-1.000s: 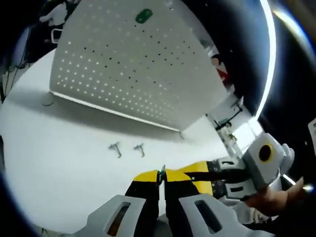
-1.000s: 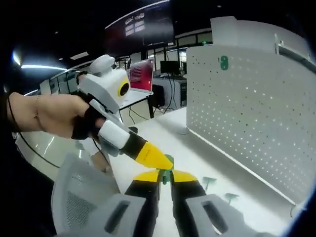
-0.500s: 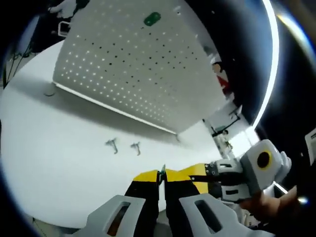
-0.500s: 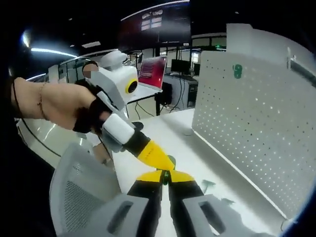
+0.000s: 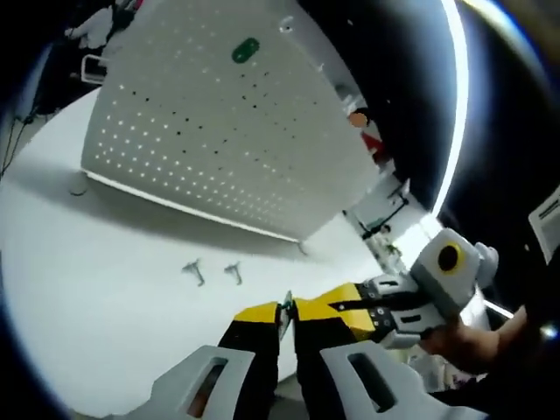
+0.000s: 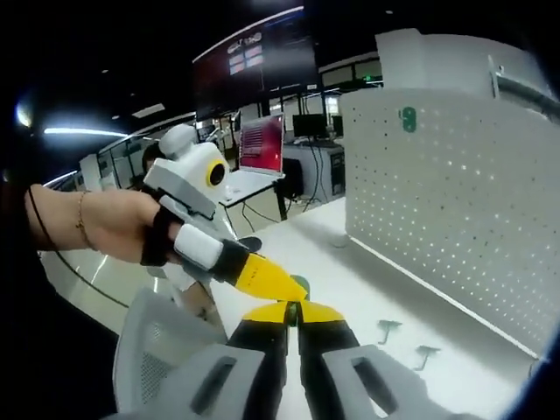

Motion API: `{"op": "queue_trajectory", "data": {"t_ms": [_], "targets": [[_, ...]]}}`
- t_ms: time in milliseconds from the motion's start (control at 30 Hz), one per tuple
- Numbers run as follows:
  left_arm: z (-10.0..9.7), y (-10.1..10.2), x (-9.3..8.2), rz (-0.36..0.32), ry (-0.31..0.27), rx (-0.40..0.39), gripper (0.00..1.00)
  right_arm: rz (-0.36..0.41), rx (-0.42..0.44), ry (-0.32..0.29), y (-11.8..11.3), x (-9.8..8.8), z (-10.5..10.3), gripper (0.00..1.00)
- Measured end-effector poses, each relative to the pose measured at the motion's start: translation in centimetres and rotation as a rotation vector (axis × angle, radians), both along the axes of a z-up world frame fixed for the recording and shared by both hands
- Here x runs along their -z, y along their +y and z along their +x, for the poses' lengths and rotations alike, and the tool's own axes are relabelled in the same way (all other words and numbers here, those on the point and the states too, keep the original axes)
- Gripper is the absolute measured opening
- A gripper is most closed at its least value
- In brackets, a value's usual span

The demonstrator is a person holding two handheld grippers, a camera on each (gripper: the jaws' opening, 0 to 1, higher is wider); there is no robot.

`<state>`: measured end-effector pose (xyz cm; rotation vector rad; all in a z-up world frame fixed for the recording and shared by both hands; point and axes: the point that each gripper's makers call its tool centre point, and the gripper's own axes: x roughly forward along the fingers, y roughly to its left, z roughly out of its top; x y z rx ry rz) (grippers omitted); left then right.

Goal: Insert the hook assembly into the mounting plate slot until the hook locks in place.

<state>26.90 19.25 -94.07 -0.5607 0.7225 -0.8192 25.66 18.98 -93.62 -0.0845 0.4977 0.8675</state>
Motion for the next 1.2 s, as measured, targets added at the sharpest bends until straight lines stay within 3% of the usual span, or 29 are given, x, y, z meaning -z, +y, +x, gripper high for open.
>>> {"op": "queue_trajectory", "data": {"t_ms": [67, 167, 267, 333, 467, 533, 667, 800, 1000, 1200], "targets": [[0.2, 0.8, 0.6, 0.061, -0.039, -0.005, 0.16, 0.010, 0.014, -0.002, 0.0, 0.1, 0.2, 0.00], [-0.2, 1.4, 0.6, 0.065, -0.061, -0.002, 0.17, 0.024, 0.040, -0.001, -0.2, 0.2, 0.4, 0.00], [0.0, 2.3, 0.5, 0.071, -0.118, -0.012, 0.22, 0.046, 0.074, -0.003, -0.3, 0.1, 0.9, 0.00], [0.0, 2.7, -0.3, 0.035, -0.169, -0.011, 0.26, 0.081, 0.102, -0.005, -0.3, -0.2, 1.3, 0.00], [-0.2, 3.2, -1.0, 0.087, -0.302, 0.017, 0.50, 0.139, 0.135, -0.019, 0.3, -1.1, 1.9, 0.00], [-0.5, 3.0, -0.9, 0.124, -0.337, 0.045, 0.61, 0.161, 0.135, -0.018, 1.0, -1.3, 1.9, 0.00], [-0.9, 2.9, -0.4, 0.190, -0.369, 0.093, 0.80, 0.175, 0.123, 0.007, 2.0, -1.1, 2.2, 0.00], [-0.4, 3.3, -0.8, 0.192, -0.388, 0.076, 0.97, 0.183, 0.106, -0.008, 3.0, -1.9, 2.4, 0.00], [-1.1, 3.5, -1.1, 0.178, -0.418, 0.050, 1.00, 0.176, 0.116, -0.044, 3.5, -2.3, 2.6, 0.00], [-2.0, 3.8, 0.0, 0.176, -0.438, -0.009, 1.00, 0.162, 0.155, -0.084, 3.4, -2.2, 2.6, 0.00]]}}
